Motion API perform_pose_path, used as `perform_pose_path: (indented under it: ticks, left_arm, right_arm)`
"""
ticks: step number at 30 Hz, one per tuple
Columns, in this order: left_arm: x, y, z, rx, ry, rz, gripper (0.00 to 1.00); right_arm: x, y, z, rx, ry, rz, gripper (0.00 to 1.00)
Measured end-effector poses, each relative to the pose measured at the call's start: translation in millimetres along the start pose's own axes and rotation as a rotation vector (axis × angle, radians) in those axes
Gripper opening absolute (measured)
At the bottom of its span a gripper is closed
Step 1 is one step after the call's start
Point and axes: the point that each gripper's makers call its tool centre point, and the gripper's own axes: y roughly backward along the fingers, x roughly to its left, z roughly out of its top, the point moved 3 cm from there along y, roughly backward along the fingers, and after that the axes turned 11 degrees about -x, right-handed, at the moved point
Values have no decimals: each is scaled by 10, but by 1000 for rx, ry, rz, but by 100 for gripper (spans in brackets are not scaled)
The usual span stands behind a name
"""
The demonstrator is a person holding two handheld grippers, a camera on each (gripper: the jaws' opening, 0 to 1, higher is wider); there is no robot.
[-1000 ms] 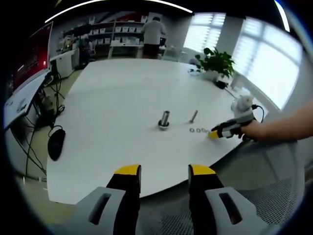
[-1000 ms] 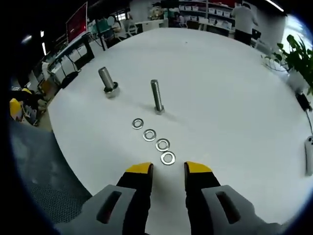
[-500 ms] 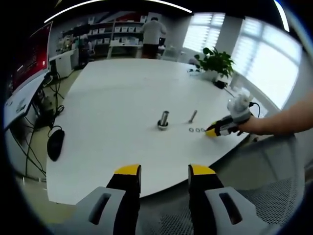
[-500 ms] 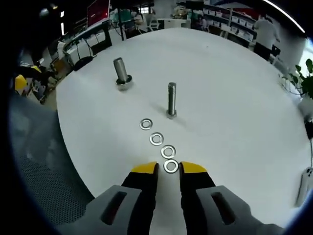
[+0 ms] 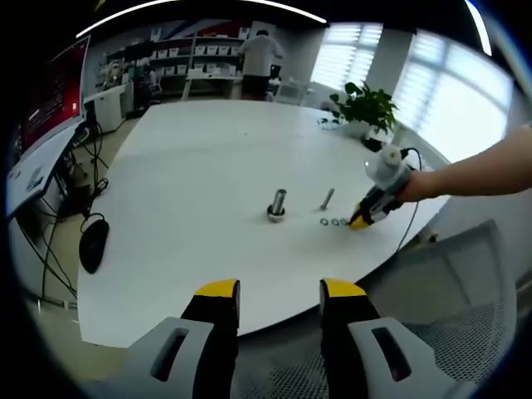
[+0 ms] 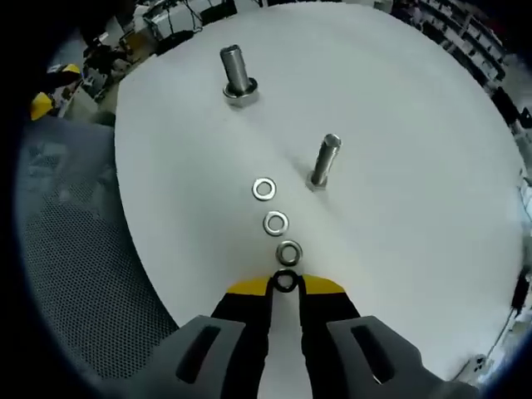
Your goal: Place the washer onto the threaded stud by aligning its center hole with the stud, sliding it down to the base, and recovering from edge contact or off-axis alignment until the washer reaches the visible bottom stop.
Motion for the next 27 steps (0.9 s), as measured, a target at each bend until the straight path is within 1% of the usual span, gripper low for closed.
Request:
perform_pose_path:
  ticks: [2,4,5,7,11,14,17,19,22,24,27]
  left_arm:
    - [0,0,-2,1,-1,-1,36]
    - [2,1,-3,2,0,0,36]
    - [3,2,0,0,1,1,36]
    - [7,4,0,-1,3,3,36]
    - [10,4,2,-2,4,5,36]
    - [13,5,9,-6,7,6,36]
    - [12,7,6,-5,4,5,36]
    - [11,6,6,-5,4,4,35]
    - [9,5,5,-4,3,3,35]
    - [9,6,4,-4,2,3,35]
    - [9,6,5,-4,2,2,35]
  right_arm:
    - [-1,-11,19,22,-3,3,14]
    - [-17,-8,20,31,-31,7,13]
    - [-24,-7,13,30,-56,6,13]
    - [-21,0,4,20,-56,7,13]
    - [-4,5,-11,-7,-64,-11,12]
    - [7,14,-22,-47,-90,-38,12]
    - [21,22,-33,-78,-87,-48,12]
    - [29,26,-35,-92,-92,-53,12]
    - [6,37,-68,-90,-91,-73,12]
    - [-3,70,-65,-99,-105,-77,12]
    - [-38,135,0,-128,-123,-80,12]
